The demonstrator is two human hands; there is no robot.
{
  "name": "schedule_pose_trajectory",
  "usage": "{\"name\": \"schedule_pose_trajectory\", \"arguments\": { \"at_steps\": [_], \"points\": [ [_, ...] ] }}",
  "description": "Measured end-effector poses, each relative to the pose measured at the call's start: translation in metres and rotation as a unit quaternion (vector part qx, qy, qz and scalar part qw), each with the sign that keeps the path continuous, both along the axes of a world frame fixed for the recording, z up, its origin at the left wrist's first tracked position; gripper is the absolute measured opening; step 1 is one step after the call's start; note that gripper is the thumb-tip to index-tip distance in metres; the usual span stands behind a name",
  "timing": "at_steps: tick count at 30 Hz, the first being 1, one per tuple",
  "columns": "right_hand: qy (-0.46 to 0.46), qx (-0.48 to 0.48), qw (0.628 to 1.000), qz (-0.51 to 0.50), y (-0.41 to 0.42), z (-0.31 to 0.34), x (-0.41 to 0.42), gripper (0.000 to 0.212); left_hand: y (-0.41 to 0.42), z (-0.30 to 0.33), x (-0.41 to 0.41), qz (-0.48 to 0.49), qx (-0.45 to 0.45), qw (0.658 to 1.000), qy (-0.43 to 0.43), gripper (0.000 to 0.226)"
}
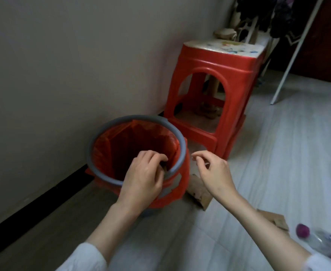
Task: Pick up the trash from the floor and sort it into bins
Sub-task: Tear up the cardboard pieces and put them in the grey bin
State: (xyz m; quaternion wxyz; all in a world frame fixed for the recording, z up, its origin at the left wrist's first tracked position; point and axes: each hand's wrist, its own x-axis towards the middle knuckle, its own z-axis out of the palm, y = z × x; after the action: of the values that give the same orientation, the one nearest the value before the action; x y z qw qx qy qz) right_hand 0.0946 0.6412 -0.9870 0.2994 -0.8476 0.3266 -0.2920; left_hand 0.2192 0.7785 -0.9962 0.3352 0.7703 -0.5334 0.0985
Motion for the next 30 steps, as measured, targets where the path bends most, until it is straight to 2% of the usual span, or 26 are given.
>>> {"name": "schedule_pose_trajectory", "arguments": {
  "at_steps": [3,7,11,16,21,24,26,28,29,30],
  "points": [
    [0.071,0.024,0.996,-0.048,-0.024,-0.030,-0.050,0.019,-0.025,-0.014,-0.040,-0.097,0.019,0.995,-0.024,0.030],
    [0.223,0.059,0.968,-0.096,-0.065,-0.091,-0.119,0.031,-0.051,-0.073,-0.086,-0.158,0.123,0.979,-0.022,0.035],
    [0.351,0.112,0.919,-0.138,-0.100,-0.151,-0.176,0.049,-0.075,-0.133,-0.109,-0.149,0.250,0.956,0.033,0.047],
    [0.418,0.089,0.886,-0.178,-0.128,-0.204,-0.214,0.062,-0.112,-0.170,-0.099,-0.102,0.410,0.905,0.040,0.064],
    [0.429,0.161,0.865,-0.205,-0.139,-0.232,-0.204,0.062,-0.144,-0.195,-0.093,-0.074,0.404,0.909,0.077,0.061],
    [0.413,0.087,0.895,-0.146,-0.121,-0.243,-0.175,0.047,-0.157,-0.211,-0.095,-0.052,0.421,0.901,0.096,0.071],
    [0.352,0.017,0.929,-0.117,-0.101,-0.247,-0.159,0.029,-0.158,-0.219,-0.095,-0.040,0.444,0.886,0.126,0.076],
    [0.299,-0.008,0.947,-0.118,-0.088,-0.247,-0.153,0.012,-0.151,-0.223,-0.097,-0.034,0.450,0.883,0.128,0.076],
    [0.298,-0.010,0.946,-0.127,-0.086,-0.248,-0.153,0.013,-0.146,-0.222,-0.099,-0.034,0.449,0.887,0.101,0.073],
    [0.311,-0.004,0.941,-0.133,-0.085,-0.247,-0.155,0.023,-0.141,-0.221,-0.102,-0.034,0.447,0.891,0.065,0.068]
  ]
}}
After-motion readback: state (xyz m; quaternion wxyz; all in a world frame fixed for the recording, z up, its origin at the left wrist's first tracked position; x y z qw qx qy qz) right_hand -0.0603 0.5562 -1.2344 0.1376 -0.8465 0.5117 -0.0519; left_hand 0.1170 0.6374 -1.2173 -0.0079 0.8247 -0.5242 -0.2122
